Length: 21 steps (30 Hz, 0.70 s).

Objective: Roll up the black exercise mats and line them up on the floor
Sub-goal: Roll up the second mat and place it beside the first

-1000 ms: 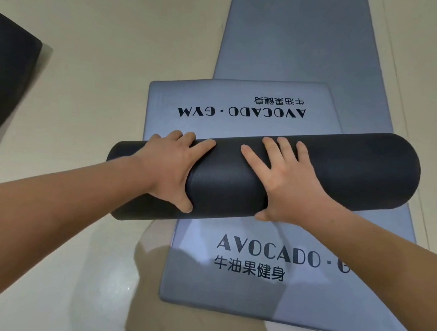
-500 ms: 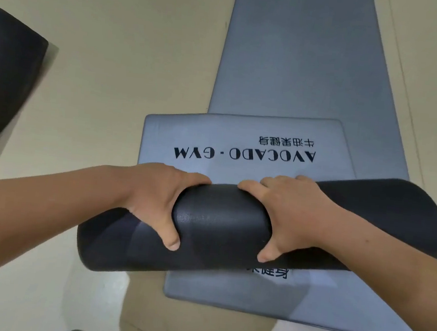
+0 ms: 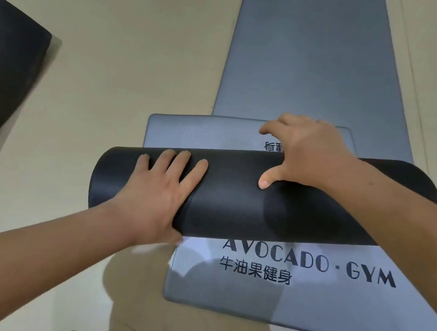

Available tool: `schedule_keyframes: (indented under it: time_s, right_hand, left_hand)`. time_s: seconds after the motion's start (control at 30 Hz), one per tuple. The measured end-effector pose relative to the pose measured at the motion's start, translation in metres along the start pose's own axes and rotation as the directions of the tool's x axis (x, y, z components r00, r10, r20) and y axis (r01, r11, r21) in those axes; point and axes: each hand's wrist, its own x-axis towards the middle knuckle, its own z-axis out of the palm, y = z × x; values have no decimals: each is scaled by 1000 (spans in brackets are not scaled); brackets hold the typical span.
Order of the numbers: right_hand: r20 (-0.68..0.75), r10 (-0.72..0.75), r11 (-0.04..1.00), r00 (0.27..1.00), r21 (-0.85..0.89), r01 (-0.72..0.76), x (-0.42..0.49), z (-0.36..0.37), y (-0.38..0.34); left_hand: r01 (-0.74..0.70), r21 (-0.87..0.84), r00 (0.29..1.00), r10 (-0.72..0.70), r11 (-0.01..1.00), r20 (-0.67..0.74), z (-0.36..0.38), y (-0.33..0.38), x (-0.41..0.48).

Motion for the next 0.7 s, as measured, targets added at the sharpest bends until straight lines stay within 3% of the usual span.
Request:
schedule_keyframes:
  time_s: [0.13,0.2,0.27,0.37,0.53,0.7]
  right_hand:
    - [-2,-35,999,999,13,35,-28,2,-16]
    - [124,-35,999,992,15,34,-39,10,-23]
    - [210,2,994,978,-109,21,-41,29,-30]
    - [126,6,974,992,-227,23,-32,51,-27]
    - [62,-89,976,994,-195,99,-18,41,-10]
    - [213,-164,973,963,-129,194,-26,28,-3]
  left_hand:
    - [-30,-20,1000,30,999,8,-4,-13,21]
    - [-56,-42,998,57,998,24,-8,-20,28]
    - [-69,-60,996,73,996,56,-14,-29,36]
    - [-79,-123,990,92,989,108,-26,-38,49]
    - [-66,-257,971,122,964,208,-47,-43,61]
    - [-1,-417,920,164,909,356,-49,-39,47]
